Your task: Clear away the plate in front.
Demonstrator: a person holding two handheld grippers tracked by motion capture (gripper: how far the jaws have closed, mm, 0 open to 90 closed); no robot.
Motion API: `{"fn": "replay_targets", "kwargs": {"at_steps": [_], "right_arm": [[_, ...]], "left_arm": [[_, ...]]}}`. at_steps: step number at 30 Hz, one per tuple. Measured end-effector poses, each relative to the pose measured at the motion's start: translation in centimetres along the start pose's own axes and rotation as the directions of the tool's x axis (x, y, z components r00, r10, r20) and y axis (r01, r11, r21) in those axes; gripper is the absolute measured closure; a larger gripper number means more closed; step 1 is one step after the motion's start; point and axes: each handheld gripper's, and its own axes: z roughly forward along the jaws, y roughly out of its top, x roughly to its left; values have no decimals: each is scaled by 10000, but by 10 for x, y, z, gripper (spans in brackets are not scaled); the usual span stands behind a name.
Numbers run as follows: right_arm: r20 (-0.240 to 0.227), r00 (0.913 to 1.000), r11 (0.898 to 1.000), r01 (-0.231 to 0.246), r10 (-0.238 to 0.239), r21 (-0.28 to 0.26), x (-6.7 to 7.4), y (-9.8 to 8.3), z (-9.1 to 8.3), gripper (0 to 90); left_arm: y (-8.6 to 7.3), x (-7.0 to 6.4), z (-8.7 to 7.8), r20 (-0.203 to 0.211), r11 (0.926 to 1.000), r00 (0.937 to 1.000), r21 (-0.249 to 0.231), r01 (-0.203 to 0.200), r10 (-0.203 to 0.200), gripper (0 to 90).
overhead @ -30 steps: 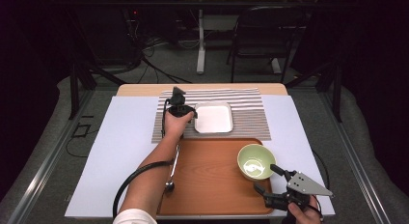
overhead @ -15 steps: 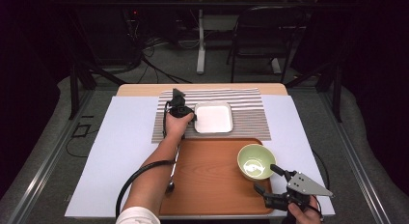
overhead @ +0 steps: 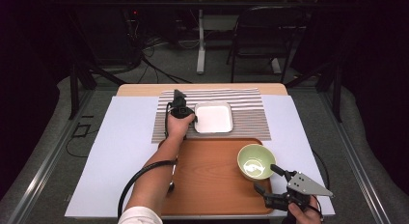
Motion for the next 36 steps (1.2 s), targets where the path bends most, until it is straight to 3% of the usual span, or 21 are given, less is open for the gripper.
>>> {"fn": "replay_targets", "kwargs": {"at_steps": [11,16,28,36], "right_arm": [[-9,10000,10000,-19,19,9,0,0,0,147],[-12,10000,10000,15,-15,-4,0,0,0,147],[13,10000,10000,-48,48,1,0,0,0,146],[4,10000,10000,-55,55,15,0,0,0,147]], "left_arm": [[0,-1,1,-28,9991,9992,-104,399,-400,878],[-1,-5,1,-265,9990,9989,-218,378,-384,886],[-1,-2,1,-46,9985,9986,-166,528,-529,888],[-2,-1,-10,215,9967,9975,-441,678,-669,888]]}}
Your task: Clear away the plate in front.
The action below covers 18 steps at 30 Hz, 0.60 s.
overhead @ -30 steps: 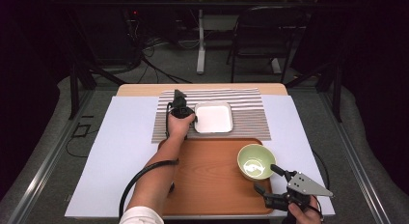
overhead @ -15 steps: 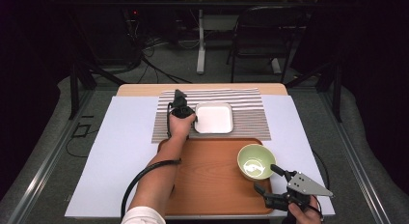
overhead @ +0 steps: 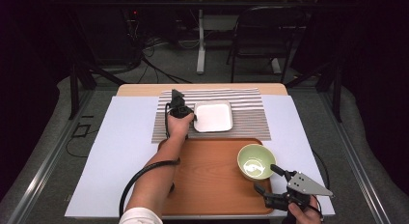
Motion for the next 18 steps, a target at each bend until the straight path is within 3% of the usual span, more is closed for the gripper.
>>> {"fn": "replay_targets", "kwargs": {"at_steps": [18], "right_arm": [[12,10000,10000,34,-34,-1,0,0,0,146]], "left_arm": [[-12,-1,-41,133,9987,9991,-330,-387,392,888]]}}
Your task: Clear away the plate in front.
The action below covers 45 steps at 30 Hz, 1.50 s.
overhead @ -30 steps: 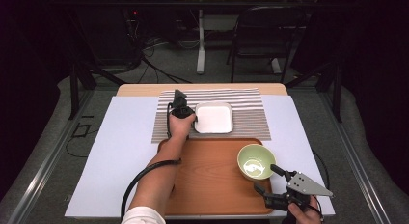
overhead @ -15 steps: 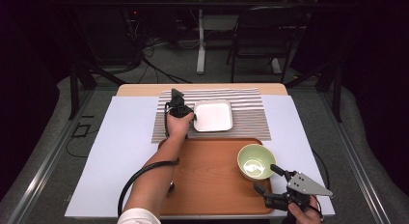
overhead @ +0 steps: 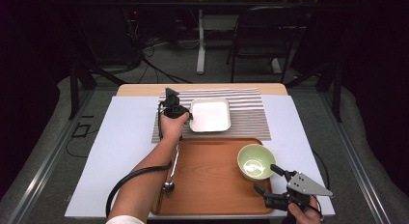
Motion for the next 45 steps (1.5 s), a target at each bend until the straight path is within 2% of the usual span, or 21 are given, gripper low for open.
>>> {"fn": "replay_targets", "kwargs": {"at_steps": [7,15,24,29,31,34,40,45], "right_arm": [[-7,10000,10000,-3,3,20,0,0,1,147],[-11,10000,10000,11,-11,10,1,0,1,147],[-5,10000,10000,34,-34,16,1,0,1,146],[6,10000,10000,37,-37,9,1,0,0,146],[-3,10000,10000,38,-38,2,1,0,1,147],[-11,10000,10000,23,-23,10,1,0,1,147],[2,10000,10000,40,-40,5,1,0,1,146],[10,10000,10000,27,-27,5,1,0,1,146]], "left_arm": [[-11,3,-16,32,9999,9999,36,-129,129,888],[-27,3,-26,41,9995,9996,120,-276,276,888],[-52,-1,-35,359,9991,9988,280,-332,322,888],[-65,-1,-37,364,9985,9988,416,-349,334,888],[-75,1,-41,401,9980,9986,517,-375,354,888],[-85,3,-45,358,9978,9988,558,-367,347,888],[-103,10,-50,258,9977,9996,669,-93,76,887],[-112,12,-51,191,9964,9998,840,-64,48,887]]}}
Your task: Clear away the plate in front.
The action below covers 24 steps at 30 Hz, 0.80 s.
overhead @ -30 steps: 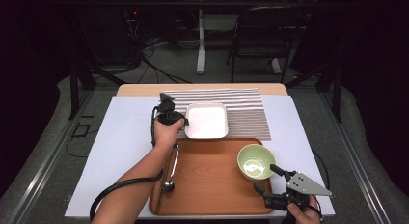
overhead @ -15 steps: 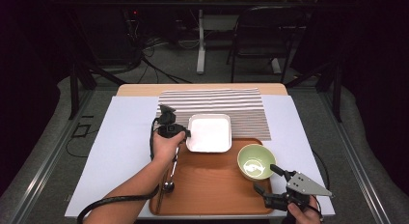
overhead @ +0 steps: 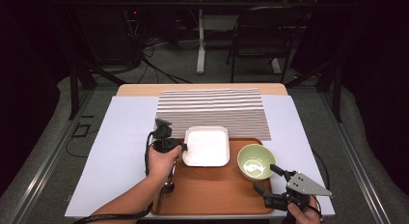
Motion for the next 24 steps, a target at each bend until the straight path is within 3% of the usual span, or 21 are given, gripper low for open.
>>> {"fn": "replay_targets", "kwargs": {"at_steps": [10,24], "right_arm": [[-3,10000,10000,2,-2,-5,0,0,0,146],[4,10000,10000,-5,5,-1,0,0,0,147]], "left_arm": [[-27,1,0,-84,9996,9998,243,154,-152,887],[-36,9,9,-269,9984,9989,408,385,-374,885]]}}
